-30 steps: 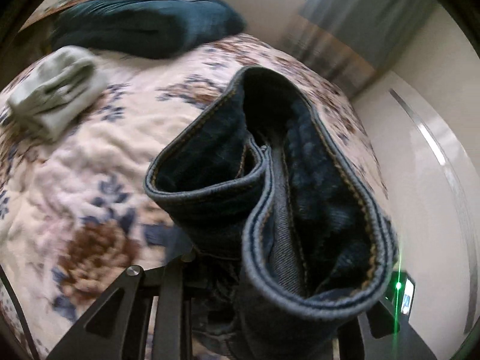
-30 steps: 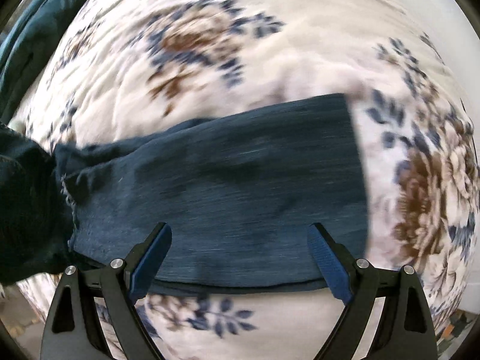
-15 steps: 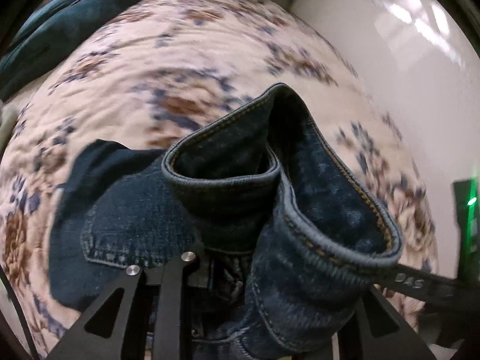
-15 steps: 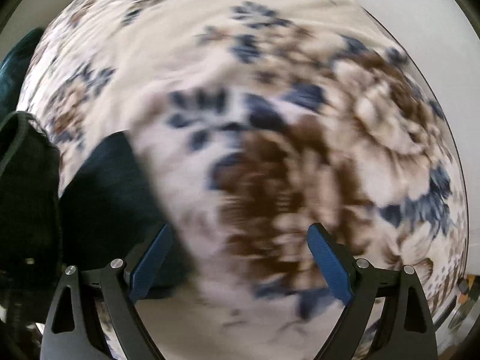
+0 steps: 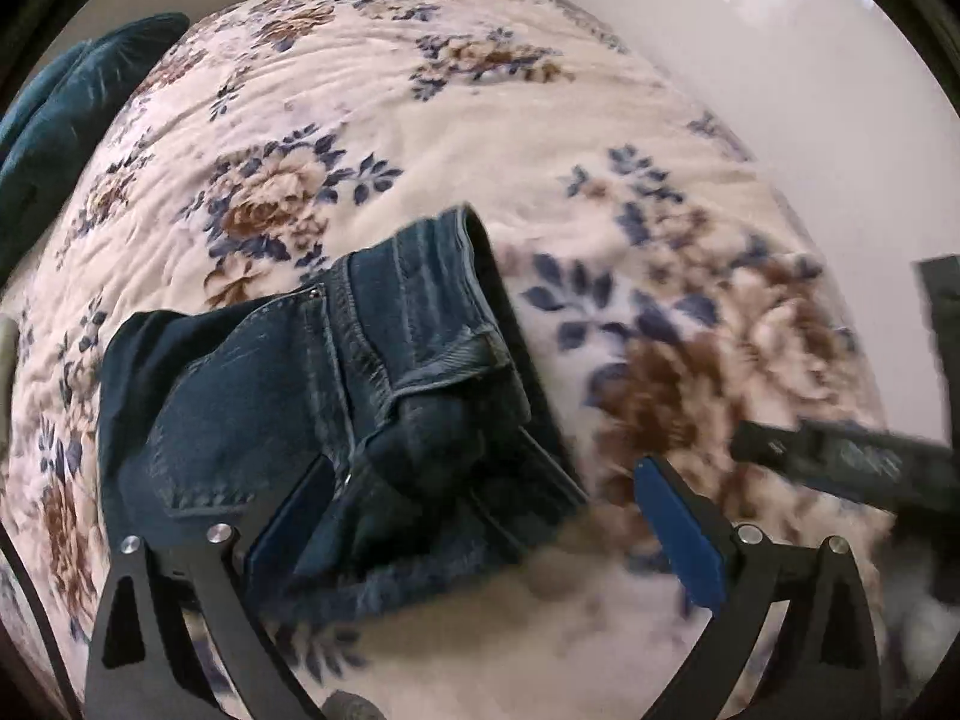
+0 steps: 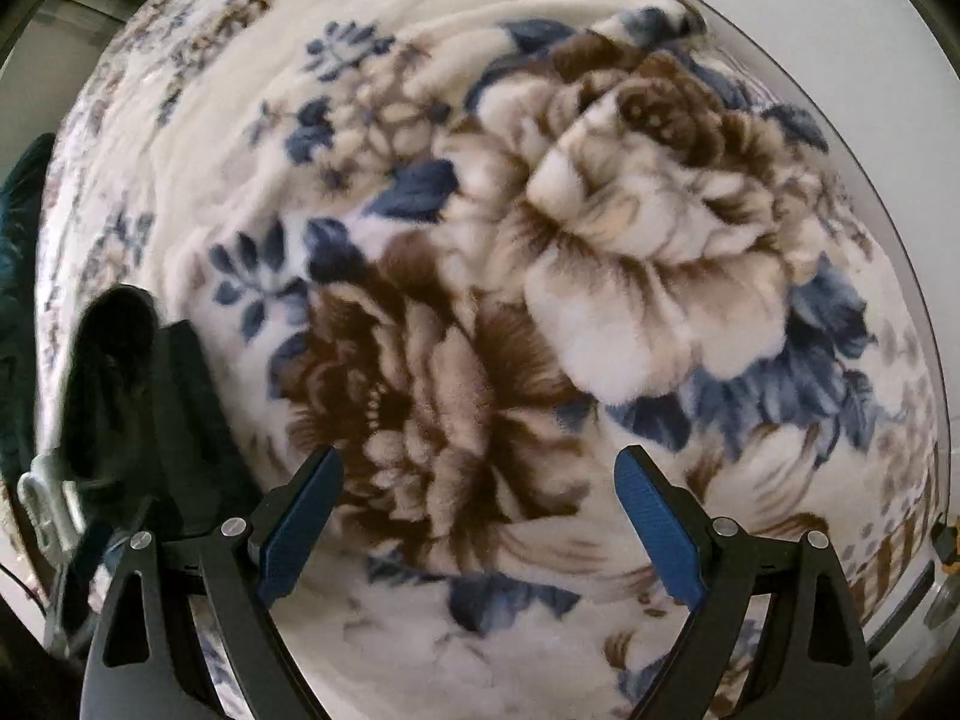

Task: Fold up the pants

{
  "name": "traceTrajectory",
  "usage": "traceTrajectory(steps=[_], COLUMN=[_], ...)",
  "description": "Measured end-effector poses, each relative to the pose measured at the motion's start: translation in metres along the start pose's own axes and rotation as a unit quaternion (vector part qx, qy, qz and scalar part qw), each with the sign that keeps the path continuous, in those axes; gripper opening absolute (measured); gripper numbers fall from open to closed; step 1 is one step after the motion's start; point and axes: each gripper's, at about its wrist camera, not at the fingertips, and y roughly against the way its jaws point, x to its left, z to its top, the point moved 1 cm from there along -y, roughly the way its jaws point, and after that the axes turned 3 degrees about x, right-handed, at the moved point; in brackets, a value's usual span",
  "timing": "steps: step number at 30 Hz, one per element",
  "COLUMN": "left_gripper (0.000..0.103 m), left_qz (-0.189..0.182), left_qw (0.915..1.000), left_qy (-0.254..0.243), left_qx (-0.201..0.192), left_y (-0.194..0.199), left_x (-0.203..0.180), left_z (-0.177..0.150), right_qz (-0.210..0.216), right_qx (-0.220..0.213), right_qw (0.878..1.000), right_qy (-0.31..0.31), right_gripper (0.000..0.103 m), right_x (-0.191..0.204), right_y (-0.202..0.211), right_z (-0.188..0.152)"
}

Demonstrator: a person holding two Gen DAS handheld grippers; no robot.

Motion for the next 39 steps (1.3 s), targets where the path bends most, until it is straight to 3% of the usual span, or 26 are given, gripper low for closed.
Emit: traceTrajectory(steps=[3, 7, 10, 12, 14, 15, 16, 18, 21, 25, 27, 29, 32, 35, 37, 39], left_gripper=[0.102, 0.102, 0.102, 0.102, 0.102, 0.102, 0.102, 0.102, 0.102, 0.102, 0.102, 0.102, 0.102, 0.102, 0.102, 0.102], left_qz=[-0.004, 0.062, 0.099, 0.111, 0.099, 0.089, 0.077, 0.056, 0.051, 0.041, 0.04, 0.039, 0.04, 0.042, 0.042, 0.029], left_qw=[0.9992, 0.9916, 0.9813, 0.9736, 0.9665, 0.9636, 0.9599, 0.9541, 0.9551, 0.9596, 0.96, 0.9598, 0.9624, 0.9655, 0.9643, 0.9605], left_qy=[0.032, 0.107, 0.164, 0.2, 0.234, 0.248, 0.263, 0.285, 0.282, 0.269, 0.266, 0.264, 0.258, 0.254, 0.261, 0.276], left_qx=[-0.023, -0.039, -0.017, 0.004, 0.035, 0.045, 0.057, 0.072, 0.074, 0.072, 0.078, 0.087, 0.076, 0.04, 0.017, 0.019], left_y=[0.04, 0.067, 0.051, 0.031, 0.005, -0.004, -0.013, -0.024, -0.025, -0.019, -0.02, -0.02, -0.007, 0.017, 0.024, 0.013], left_x=[0.029, 0.104, 0.162, 0.195, 0.221, 0.229, 0.236, 0.243, 0.24, 0.231, 0.231, 0.231, 0.231, 0.236, 0.243, 0.256], left_z=[-0.005, -0.007, -0.009, -0.014, -0.02, -0.025, -0.029, -0.038, -0.046, -0.05, -0.05, -0.049, -0.037, -0.023, -0.012, 0.002], right_qz=[0.042, 0.148, 0.211, 0.214, 0.222, 0.218, 0.202, 0.127, 0.149, 0.184, 0.167, 0.113, 0.061, 0.07, 0.068, 0.067], right_qx=[0.01, 0.036, 0.059, 0.083, 0.108, 0.121, 0.119, 0.094, 0.07, 0.066, 0.067, 0.076, 0.136, 0.141, 0.105, 0.065], right_qw=[0.999, 0.988, 0.974, 0.97, 0.964, 0.961, 0.962, 0.971, 0.971, 0.969, 0.972, 0.978, 0.977, 0.977, 0.981, 0.983], right_qy=[0.0, 0.02, 0.063, 0.085, 0.098, 0.122, 0.139, 0.178, 0.176, 0.151, 0.154, 0.158, 0.15, 0.143, 0.147, 0.159], right_gripper=[0.094, 0.094, 0.094, 0.094, 0.093, 0.087, 0.062, 0.033, 0.021, 0.015, 0.014, 0.014, 0.016, 0.022, 0.047, 0.054], right_x=[-0.001, 0.035, 0.082, 0.108, 0.125, 0.137, 0.145, 0.152, 0.142, 0.123, 0.12, 0.108, 0.101, 0.105, 0.109, 0.115], right_y=[0.021, 0.041, 0.037, 0.026, 0.012, 0.006, 0.0, -0.004, 0.017, 0.058, 0.058, 0.036, -0.015, -0.004, 0.029, 0.058], right_z=[0.005, 0.006, 0.009, 0.011, 0.007, 0.002, -0.001, -0.012, -0.026, -0.037, -0.038, -0.039, -0.034, -0.027, -0.019, -0.013])
